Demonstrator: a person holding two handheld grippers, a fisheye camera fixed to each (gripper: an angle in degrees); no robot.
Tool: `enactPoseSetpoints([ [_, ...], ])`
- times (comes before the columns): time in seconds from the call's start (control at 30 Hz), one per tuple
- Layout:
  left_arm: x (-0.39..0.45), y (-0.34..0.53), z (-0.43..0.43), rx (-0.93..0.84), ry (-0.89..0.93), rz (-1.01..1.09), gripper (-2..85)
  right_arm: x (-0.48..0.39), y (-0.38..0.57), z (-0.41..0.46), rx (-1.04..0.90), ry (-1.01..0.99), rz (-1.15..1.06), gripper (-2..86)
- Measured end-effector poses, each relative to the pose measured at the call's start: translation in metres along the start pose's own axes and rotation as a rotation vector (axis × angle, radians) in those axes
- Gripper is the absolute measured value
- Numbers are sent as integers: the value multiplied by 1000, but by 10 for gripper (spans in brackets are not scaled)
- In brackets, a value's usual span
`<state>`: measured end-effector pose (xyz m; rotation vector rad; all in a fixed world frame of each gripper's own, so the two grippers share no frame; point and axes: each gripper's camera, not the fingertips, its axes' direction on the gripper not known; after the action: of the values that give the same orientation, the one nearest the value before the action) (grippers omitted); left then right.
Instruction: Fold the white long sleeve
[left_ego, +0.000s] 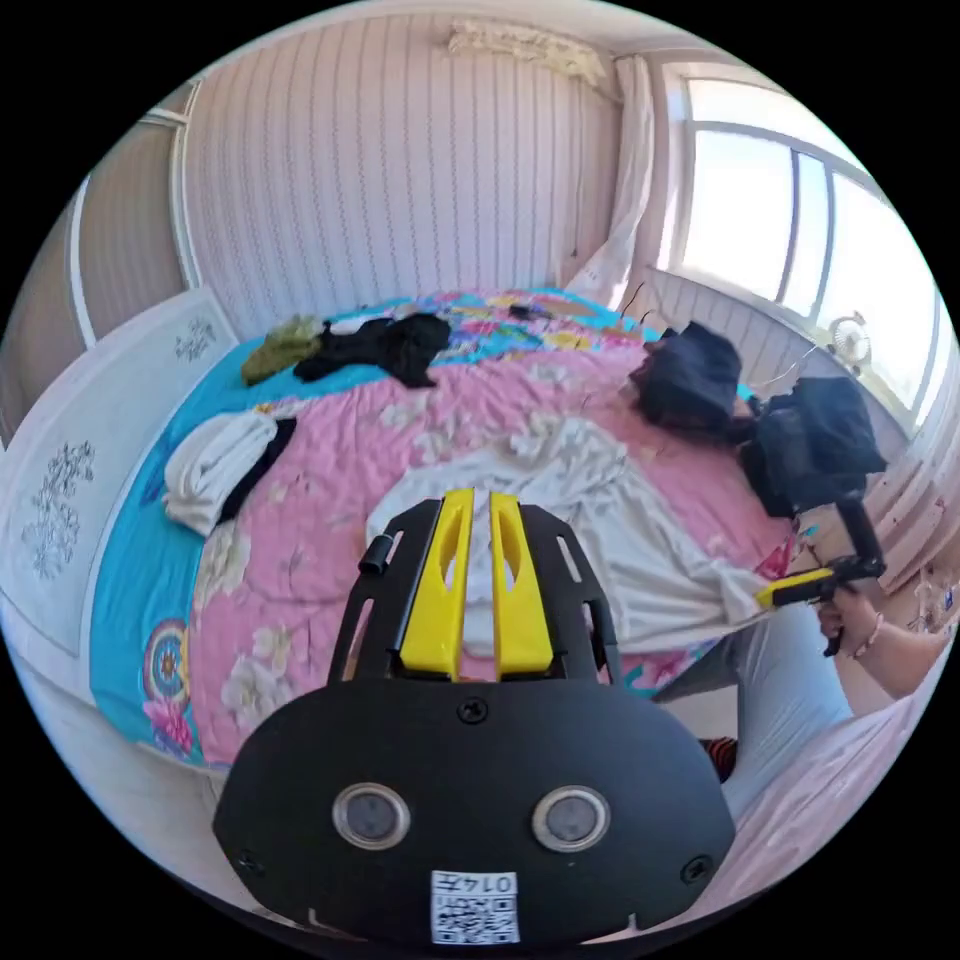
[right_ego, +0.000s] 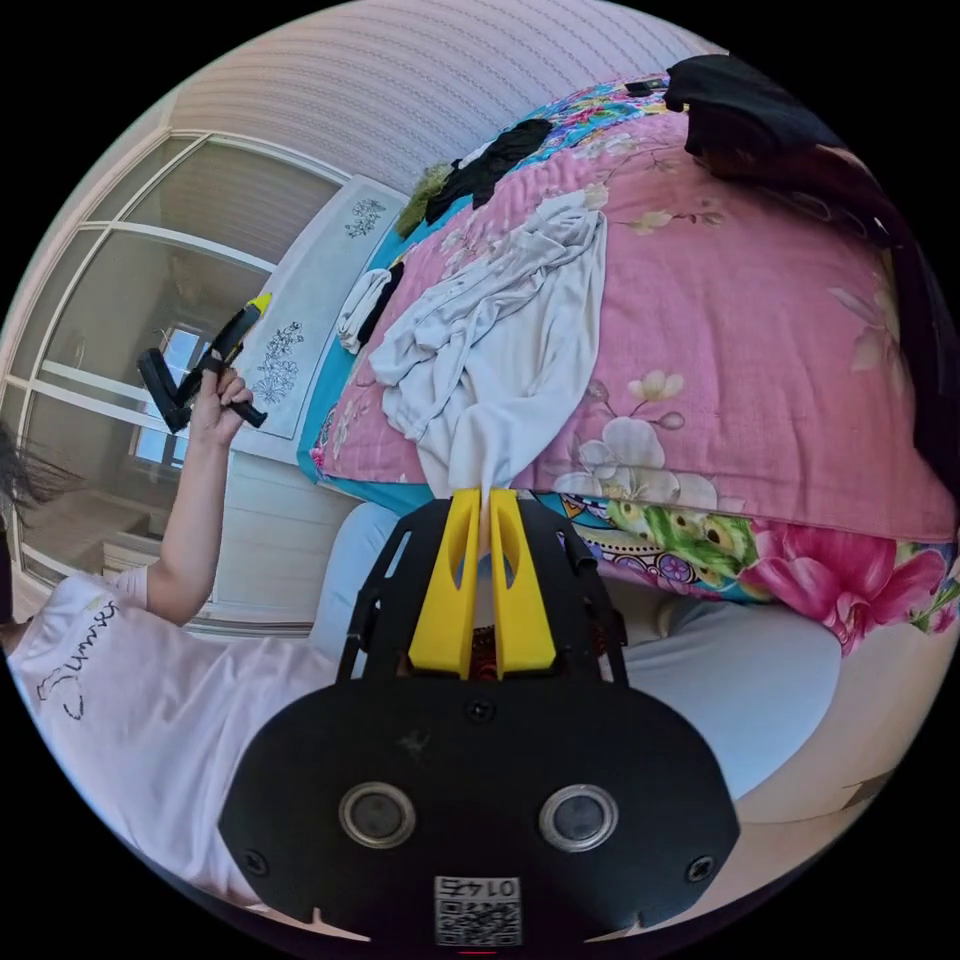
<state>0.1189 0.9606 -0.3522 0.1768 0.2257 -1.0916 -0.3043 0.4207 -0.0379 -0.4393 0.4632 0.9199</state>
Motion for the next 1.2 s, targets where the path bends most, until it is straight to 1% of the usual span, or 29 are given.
enactPoseSetpoints([
  [0.03, -9, 29, 20, -116, -21, -68, 46, 6, 2, 1, -6, 6, -2, 7],
  [0.07, -14, 53, 36, -184, 5, -129, 58, 8, 3, 2, -11, 10, -3, 7],
  [0.17, -16, 83, 66, -219, 73, -244, 87, 20, 9, 2, -13, 6, 0, 7],
  [0.23, -14, 83, 83, -220, 127, -305, 89, 26, 15, 0, -3, 6, 2, 7],
  [0.3, -8, 78, 98, -226, 187, -323, 65, 28, 20, -2, 0, 16, -3, 6],
  [0.37, -3, 70, 108, -300, 221, -343, 23, 30, 24, -7, 12, 18, -11, 6],
  [0.4, -3, 68, 104, -292, 231, -333, 19, 31, 27, -14, 37, 10, -23, 6],
  [0.47, -8, 58, 71, -162, 308, -312, 6, 32, 33, -31, 103, 2, -50, 6],
  [0.53, -15, 43, 48, -80, 331, -302, 1, 40, 40, -52, 177, 32, -49, 6],
  [0.6, -19, 22, 35, -18, 315, -289, -1, 49, 43, -61, 201, 53, -27, 5],
  [0.67, -26, -5, 30, 51, 226, -373, 6, 60, 44, -63, 215, 40, 6, 5],
  [0.73, -28, -19, 32, 67, 218, -377, 49, 71, 46, -57, 226, 44, 46, 5],
  [0.8, -30, -20, 37, 4, 208, -403, 59, 78, 49, -47, 201, 79, 86, 5],
  [0.87, -26, -2, 36, -70, 212, -387, 61, 85, 55, -39, 180, 78, 113, 5],
  [0.9, -23, 6, 34, -80, 201, -371, 61, 89, 60, -36, 179, 73, 125, 5],
  [0.97, -8, 39, 27, -139, 137, -252, 63, 93, 68, -34, 182, 72, 135, 5],
  [1.0, -4, 47, 26, -157, 122, -221, 63, 96, 73, -34, 182, 71, 141, 5],
  [1.07, 13, 66, 30, -229, 92, -85, 73, 100, 80, -35, 173, 57, 148, 5],
  [1.13, 26, 67, 36, -268, 76, -4, 90, 103, 87, -37, 159, 61, 147, 5],
  [1.2, 33, 63, 42, -260, 63, 14, 98, 103, 92, -39, 150, 69, 141, 5],
])
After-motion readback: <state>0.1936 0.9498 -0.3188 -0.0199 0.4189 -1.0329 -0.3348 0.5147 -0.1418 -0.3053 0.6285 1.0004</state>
